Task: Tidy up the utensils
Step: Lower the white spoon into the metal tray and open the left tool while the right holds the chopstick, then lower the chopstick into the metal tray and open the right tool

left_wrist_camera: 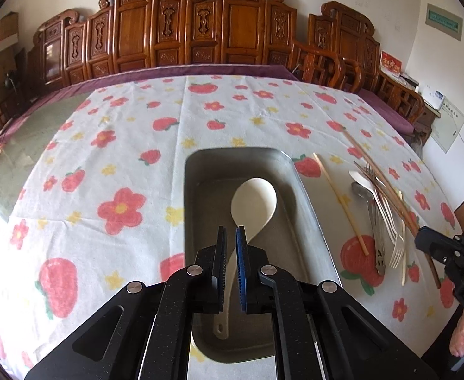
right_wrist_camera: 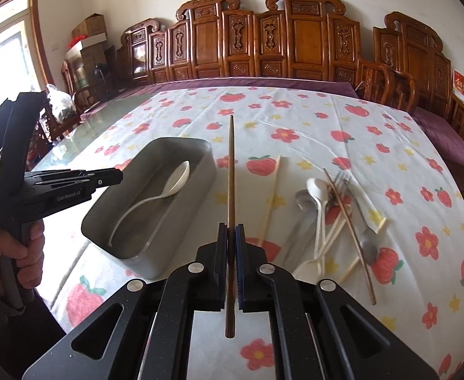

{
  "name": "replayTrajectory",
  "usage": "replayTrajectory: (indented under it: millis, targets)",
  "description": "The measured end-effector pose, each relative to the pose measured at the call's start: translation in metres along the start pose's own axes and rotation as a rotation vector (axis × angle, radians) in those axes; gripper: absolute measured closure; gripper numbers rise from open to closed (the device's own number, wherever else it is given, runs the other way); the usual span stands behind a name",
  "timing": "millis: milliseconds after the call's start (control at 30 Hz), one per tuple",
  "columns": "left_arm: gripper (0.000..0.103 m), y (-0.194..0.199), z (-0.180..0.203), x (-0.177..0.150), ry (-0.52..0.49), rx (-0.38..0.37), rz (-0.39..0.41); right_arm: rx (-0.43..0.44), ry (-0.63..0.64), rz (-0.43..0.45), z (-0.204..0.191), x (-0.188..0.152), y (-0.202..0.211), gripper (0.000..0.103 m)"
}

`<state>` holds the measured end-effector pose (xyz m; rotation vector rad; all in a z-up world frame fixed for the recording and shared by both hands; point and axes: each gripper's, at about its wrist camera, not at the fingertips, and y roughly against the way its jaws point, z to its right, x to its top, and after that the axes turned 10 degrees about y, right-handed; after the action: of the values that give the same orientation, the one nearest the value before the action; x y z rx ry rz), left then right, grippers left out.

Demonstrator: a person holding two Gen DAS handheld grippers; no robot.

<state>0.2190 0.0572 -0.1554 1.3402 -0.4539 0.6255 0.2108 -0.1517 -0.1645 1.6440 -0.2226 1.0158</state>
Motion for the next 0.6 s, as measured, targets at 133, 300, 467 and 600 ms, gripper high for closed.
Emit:
replayTrajectory:
  millis: [133, 300, 467, 600]
  targets:
    - [0.098, 0.01, -0.009, 0.007, -0.004, 0.002, 0.019, 0.035, -0.005, -0.014, -0.019, 0.015, -0.013, 0.097]
    - [0.098, 0.016, -0.014, 0.011, -0.021, 0.01, 0.031, 0.069, -0.025, -0.043, -0.035, 0.026, -0.032, 0.097]
    - [0.098, 0.021, -0.021, 0.016, -0.015, 0.011, 0.044, 0.106, -0.057, -0.084, -0.046, 0.034, -0.054, 0.097]
    - [0.098, 0.024, -0.028, 0.019, 0.002, 0.012, 0.051, 0.134, -0.068, -0.115, -0.057, 0.038, -0.072, 0.097]
